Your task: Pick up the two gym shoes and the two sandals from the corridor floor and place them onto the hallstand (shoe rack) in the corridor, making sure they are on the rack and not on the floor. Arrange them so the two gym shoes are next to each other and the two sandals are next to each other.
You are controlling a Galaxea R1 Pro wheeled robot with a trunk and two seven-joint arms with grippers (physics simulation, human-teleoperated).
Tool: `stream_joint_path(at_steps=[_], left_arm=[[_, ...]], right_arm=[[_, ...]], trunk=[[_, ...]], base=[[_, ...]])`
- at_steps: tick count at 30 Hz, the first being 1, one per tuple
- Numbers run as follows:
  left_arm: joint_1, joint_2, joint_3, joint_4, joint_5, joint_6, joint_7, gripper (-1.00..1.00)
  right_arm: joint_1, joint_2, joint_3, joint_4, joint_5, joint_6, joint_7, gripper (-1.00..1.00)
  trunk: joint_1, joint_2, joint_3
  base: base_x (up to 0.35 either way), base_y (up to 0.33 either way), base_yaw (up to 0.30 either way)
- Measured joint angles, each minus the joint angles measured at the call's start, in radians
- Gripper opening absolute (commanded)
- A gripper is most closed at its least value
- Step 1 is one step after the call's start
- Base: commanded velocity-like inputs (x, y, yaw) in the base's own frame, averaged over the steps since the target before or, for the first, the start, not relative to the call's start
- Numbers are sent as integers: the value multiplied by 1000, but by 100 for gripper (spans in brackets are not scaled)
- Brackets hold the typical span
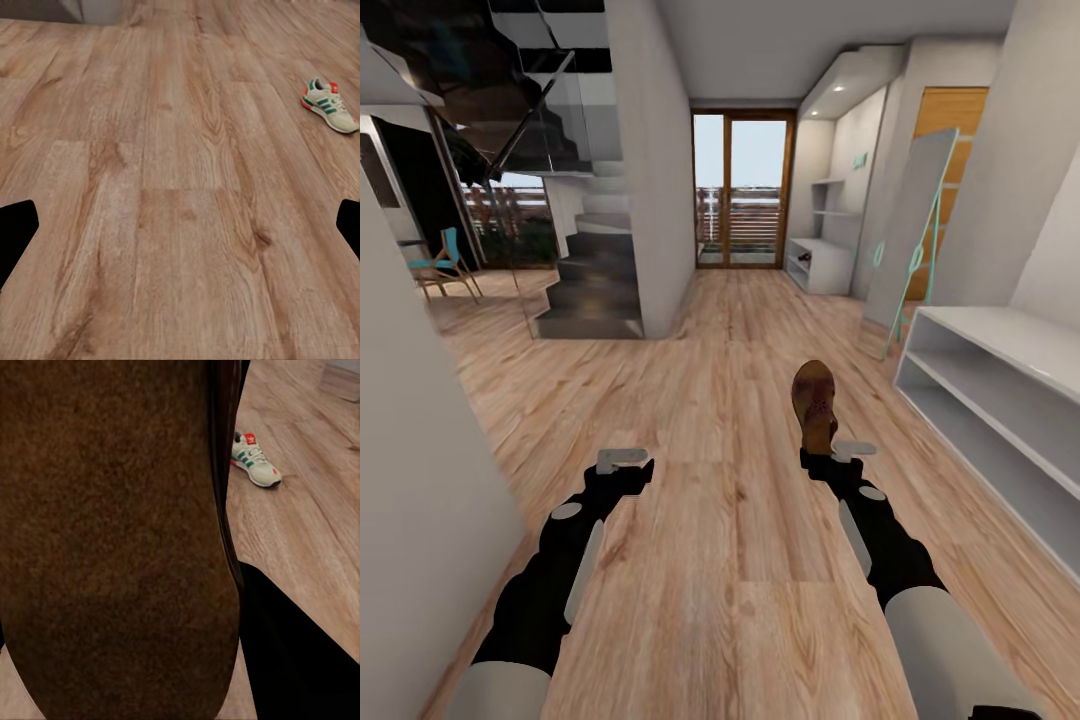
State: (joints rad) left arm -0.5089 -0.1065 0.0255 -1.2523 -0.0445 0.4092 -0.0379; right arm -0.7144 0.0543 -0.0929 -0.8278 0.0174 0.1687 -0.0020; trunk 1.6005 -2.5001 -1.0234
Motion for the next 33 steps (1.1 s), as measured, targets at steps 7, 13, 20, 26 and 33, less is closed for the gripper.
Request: stream_joint_path(at_steps=[7,13,20,26,33], left_arm=[[0,0,0,0,0,0,0,100],[0,0,0,-1,0,-1,0,100],[0,0,0,-1,0,0,0,100],[0,0,0,-1,0,0,0,100],[0,0,0,-1,0,0,0,100]], right_arm=[[0,0,0,0,0,2,0,-100],[0,-1,0,1,1,1,0,-100],[0,-1,0,1,0,0,1,-100],[0,-1,0,1,0,0,1,-100],[0,-1,1,1,1,0,1,-100]], trunk=[[0,0,0],[0,0,0],[0,0,0],[0,0,0],[0,0,0]], base=[[345,24,0],[347,0,0],[347,0,0],[347,0,0],[347,0,0]])
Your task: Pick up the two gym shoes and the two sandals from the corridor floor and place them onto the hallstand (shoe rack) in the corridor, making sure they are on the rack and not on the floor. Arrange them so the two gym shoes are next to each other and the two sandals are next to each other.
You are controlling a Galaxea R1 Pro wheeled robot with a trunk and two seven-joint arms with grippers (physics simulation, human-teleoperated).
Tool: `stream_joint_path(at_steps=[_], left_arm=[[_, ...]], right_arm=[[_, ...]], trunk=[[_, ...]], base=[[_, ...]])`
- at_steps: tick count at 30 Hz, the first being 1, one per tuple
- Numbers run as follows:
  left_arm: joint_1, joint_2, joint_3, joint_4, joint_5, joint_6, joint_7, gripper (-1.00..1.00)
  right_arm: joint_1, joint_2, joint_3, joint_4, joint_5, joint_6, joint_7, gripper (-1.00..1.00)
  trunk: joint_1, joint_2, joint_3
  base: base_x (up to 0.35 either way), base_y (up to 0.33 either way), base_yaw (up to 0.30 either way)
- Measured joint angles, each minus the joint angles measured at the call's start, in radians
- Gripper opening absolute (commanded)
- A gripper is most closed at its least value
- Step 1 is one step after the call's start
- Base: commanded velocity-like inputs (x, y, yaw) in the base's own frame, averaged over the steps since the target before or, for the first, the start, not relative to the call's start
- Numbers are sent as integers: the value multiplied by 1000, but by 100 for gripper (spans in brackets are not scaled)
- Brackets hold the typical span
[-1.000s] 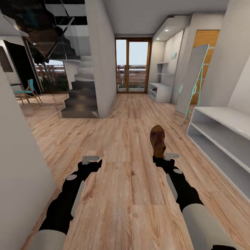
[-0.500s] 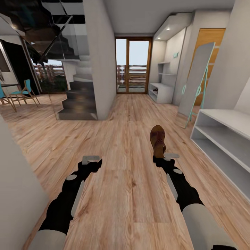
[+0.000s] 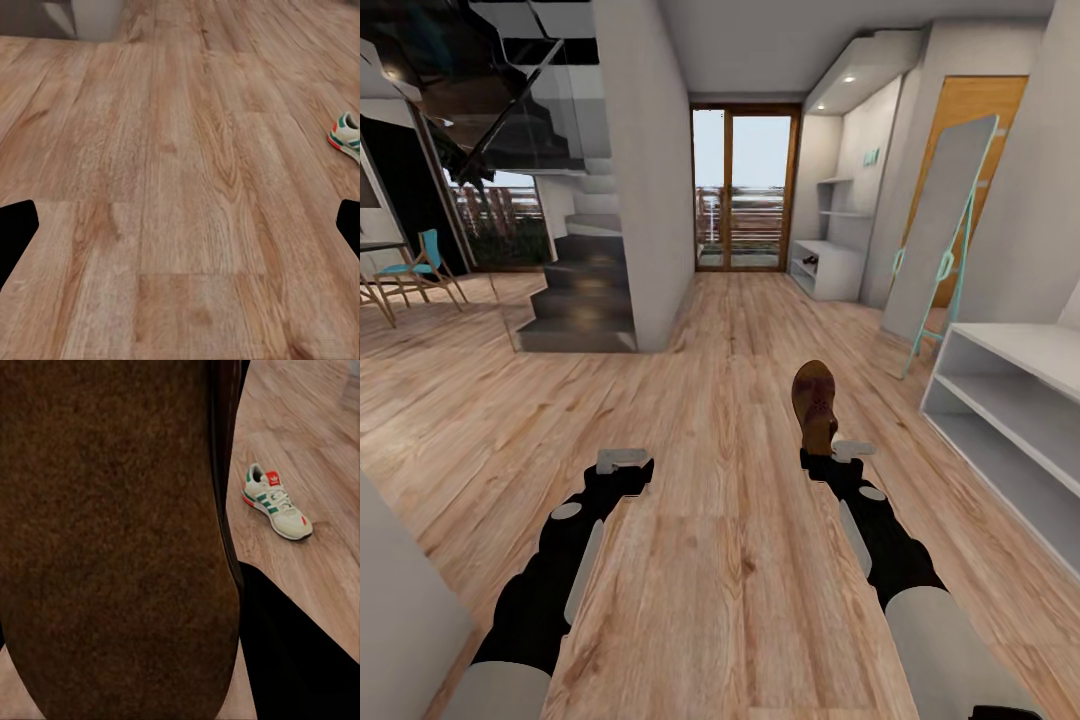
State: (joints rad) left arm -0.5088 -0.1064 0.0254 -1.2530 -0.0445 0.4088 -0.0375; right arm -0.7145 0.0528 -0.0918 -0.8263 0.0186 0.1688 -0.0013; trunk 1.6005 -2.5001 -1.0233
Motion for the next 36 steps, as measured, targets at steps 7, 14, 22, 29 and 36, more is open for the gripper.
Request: stream_joint_path(at_steps=[7,14,22,29,36], left_arm=[[0,0,0,1,1,0,0,100],[0,0,0,1,1,0,0,100],[0,0,0,1,1,0,0,100],[0,0,0,1,0,0,0,100],[1,0,0,1,0,0,0,100]], right_arm=[[0,1,0,0,0,0,-1,-100],[0,1,-1,-1,0,1,-1,-100],[0,0,-1,-2,0,2,-1,-100],[0,0,-1,-1,0,2,-1,-100],[0,0,-1,-2,0,1,-1,-100]], trunk=[[0,0,0],[0,0,0],[0,0,0],[0,0,0],[0,0,0]], base=[[347,0,0],[347,0,0],[347,0,0],[347,0,0],[347,10,0]])
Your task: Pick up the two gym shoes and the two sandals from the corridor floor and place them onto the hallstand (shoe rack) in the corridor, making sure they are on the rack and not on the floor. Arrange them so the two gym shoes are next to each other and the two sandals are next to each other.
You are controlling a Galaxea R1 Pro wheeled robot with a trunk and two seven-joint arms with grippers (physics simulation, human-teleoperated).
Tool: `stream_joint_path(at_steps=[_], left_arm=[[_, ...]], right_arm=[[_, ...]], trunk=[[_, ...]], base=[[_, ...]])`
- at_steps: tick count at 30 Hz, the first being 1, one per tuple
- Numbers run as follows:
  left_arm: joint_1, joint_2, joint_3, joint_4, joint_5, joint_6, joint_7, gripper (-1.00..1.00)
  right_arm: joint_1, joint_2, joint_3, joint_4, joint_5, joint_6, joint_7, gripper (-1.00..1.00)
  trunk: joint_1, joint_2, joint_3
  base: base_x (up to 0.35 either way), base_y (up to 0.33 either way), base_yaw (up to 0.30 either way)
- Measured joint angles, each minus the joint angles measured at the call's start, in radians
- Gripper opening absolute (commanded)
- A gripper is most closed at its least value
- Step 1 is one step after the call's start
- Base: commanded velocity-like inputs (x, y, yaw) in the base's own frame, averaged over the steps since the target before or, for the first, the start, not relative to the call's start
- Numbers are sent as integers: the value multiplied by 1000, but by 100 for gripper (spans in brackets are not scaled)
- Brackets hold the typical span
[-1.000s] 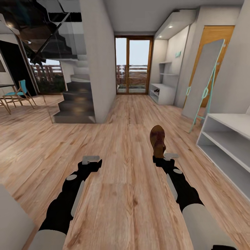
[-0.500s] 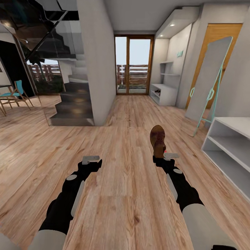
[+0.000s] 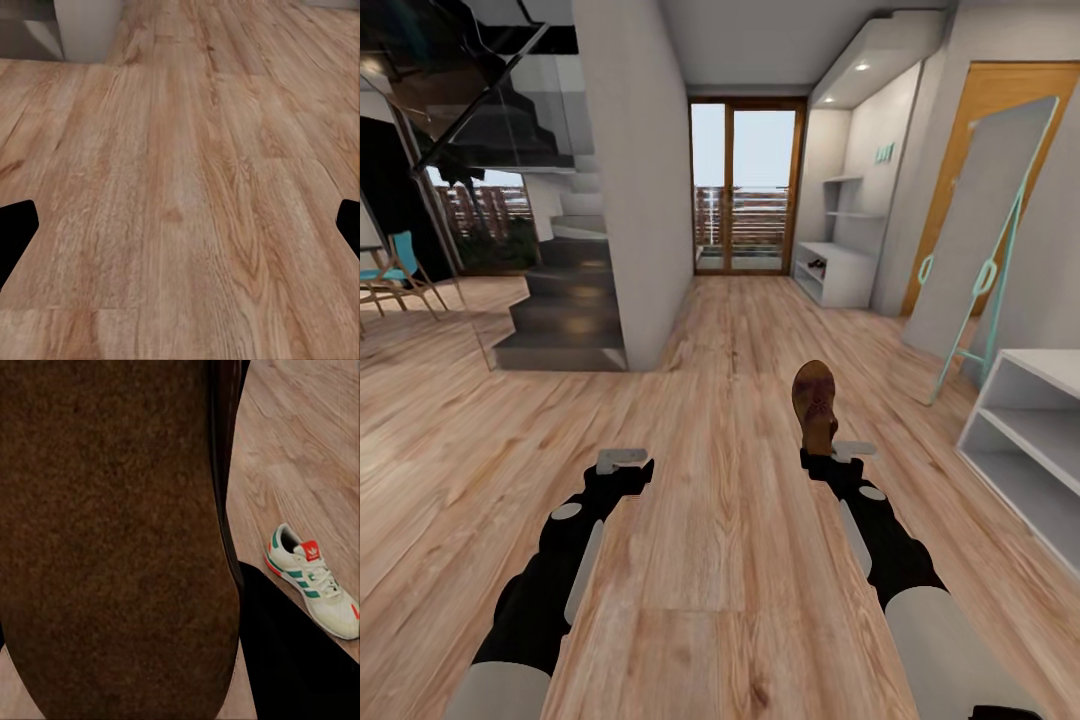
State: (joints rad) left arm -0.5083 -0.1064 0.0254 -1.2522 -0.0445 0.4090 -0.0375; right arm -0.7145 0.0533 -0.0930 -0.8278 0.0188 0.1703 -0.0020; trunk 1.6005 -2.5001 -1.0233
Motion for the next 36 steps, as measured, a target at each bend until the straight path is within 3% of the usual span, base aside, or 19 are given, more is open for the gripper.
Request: stream_joint_path(at_steps=[36], left_arm=[[0,0,0,0,0,0,0,100]], right_arm=[[0,0,0,0,0,0,0,-100]], trunk=[[0,0,-1]], base=[[323,155,-62]])
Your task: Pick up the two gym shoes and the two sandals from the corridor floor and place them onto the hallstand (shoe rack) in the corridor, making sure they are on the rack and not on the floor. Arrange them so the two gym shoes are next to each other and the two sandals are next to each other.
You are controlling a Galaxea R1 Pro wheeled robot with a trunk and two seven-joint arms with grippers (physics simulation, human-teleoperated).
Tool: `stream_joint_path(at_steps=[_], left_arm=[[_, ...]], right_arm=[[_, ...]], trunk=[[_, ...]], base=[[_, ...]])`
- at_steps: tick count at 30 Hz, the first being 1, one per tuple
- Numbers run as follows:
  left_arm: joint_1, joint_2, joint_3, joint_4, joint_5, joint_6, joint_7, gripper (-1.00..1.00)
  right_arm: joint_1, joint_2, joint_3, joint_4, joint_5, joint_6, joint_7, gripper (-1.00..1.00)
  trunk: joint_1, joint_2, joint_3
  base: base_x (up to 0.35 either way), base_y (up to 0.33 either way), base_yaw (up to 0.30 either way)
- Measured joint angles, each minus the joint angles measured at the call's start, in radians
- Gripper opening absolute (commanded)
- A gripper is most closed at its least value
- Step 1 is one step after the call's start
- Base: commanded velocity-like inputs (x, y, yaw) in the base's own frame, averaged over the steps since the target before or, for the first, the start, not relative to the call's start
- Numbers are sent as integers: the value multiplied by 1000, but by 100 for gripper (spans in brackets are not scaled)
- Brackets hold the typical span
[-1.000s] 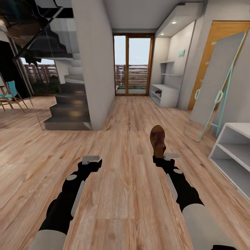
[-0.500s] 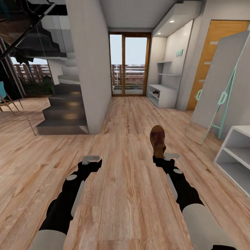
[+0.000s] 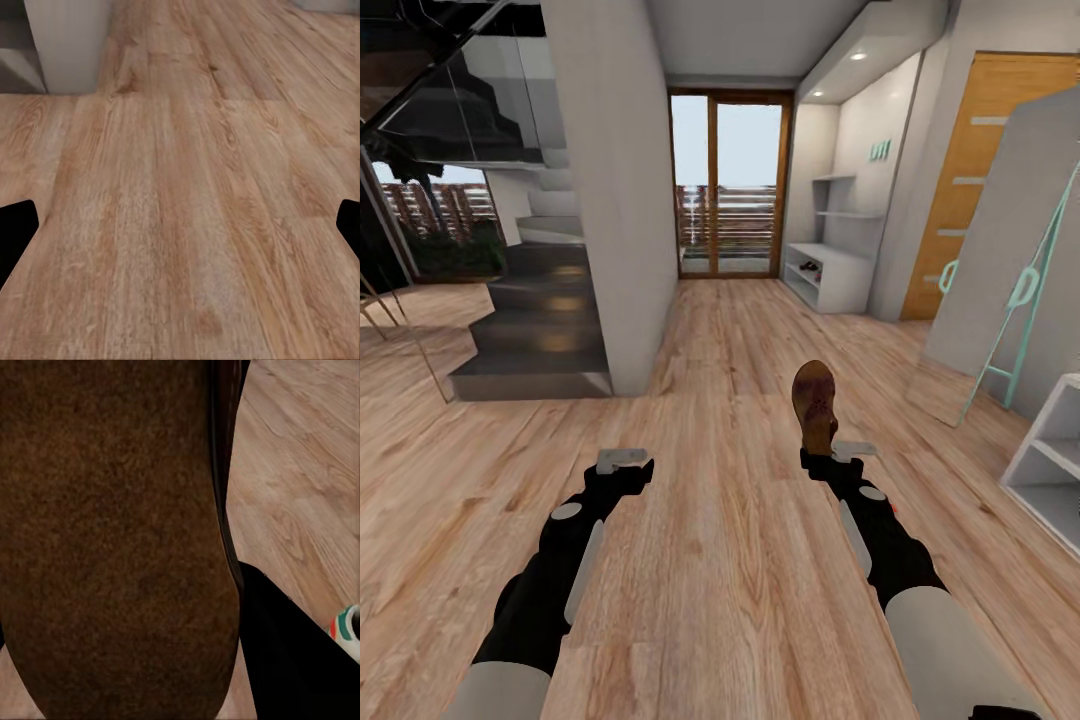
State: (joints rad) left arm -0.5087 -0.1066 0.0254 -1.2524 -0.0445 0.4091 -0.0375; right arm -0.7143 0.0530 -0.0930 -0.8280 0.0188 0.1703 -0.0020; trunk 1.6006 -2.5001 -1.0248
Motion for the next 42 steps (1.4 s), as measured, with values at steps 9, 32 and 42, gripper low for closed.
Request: stream_joint_path(at_steps=[9,32,42], left_arm=[[0,0,0,0,0,0,0,100],[0,0,0,0,0,0,0,100],[0,0,0,0,0,0,0,100]], right_arm=[[0,0,0,0,0,0,0,-100],[0,0,0,0,0,0,0,-100],[0,1,0,0,0,0,0,-100]], trunk=[[0,0,-6],[0,0,-18],[0,0,-19]], base=[[320,149,-247],[343,80,-203],[341,119,-26]])
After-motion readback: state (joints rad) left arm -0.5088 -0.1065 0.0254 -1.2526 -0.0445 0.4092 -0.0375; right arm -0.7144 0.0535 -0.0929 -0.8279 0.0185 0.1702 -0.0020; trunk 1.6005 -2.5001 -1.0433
